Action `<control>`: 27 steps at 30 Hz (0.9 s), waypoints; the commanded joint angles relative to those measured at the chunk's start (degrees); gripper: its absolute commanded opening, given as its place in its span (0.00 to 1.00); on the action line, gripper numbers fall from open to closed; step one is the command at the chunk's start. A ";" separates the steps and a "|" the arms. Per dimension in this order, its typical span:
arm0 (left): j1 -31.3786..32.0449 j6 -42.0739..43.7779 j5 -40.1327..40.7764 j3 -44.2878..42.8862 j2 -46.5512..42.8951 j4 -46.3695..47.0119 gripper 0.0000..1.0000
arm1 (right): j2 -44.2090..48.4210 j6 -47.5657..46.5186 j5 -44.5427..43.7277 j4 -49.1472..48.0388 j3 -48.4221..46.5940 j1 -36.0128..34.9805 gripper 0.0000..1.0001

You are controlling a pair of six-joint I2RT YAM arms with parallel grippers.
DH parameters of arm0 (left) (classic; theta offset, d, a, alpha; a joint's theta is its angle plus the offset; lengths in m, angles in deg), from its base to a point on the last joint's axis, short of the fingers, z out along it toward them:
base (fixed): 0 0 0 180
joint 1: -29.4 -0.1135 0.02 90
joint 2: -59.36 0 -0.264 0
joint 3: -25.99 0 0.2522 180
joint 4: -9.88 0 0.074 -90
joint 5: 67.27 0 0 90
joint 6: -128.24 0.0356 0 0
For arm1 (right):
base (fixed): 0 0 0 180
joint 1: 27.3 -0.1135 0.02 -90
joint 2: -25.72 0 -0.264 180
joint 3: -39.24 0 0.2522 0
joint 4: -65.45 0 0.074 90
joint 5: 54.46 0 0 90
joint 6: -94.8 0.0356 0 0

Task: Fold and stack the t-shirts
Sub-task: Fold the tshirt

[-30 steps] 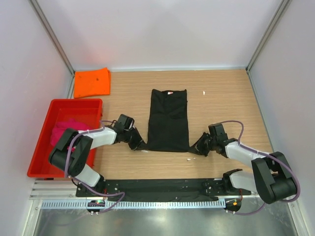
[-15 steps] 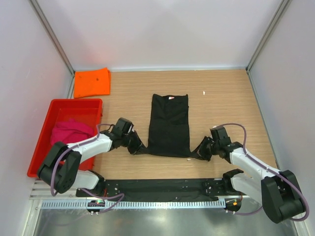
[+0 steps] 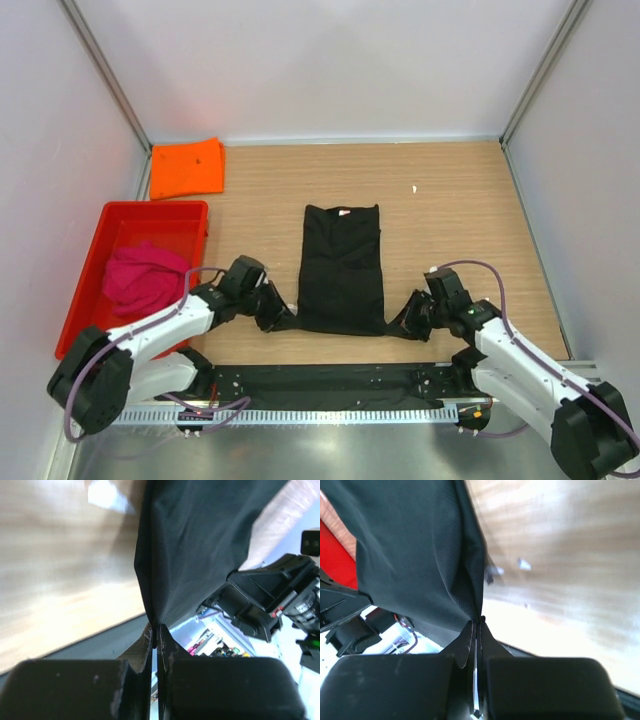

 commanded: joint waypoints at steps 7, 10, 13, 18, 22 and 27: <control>1.12 -4.23 4.30 -3.29 -14.83 -14.02 0.00 | 7.70 2.91 0.28 13.93 -6.44 -1.17 0.01; 1.03 -0.72 6.15 -9.88 -11.24 -16.57 0.00 | 1.59 1.69 0.54 13.40 -12.05 -1.08 0.01; -0.46 4.99 8.35 -19.55 -4.39 -19.73 0.00 | -5.46 -2.70 -0.86 14.19 -21.45 -0.65 0.01; -5.90 9.30 6.95 -32.46 6.68 -17.72 0.00 | -21.90 -12.09 0.89 17.09 -37.45 4.01 0.01; -8.54 12.38 5.19 -42.84 18.62 -18.15 0.00 | -31.22 -17.38 4.75 18.23 -46.50 9.63 0.01; -9.95 13.53 3.34 -53.73 27.26 -19.21 0.00 | -40.01 -19.41 8.01 17.80 -53.72 12.54 0.01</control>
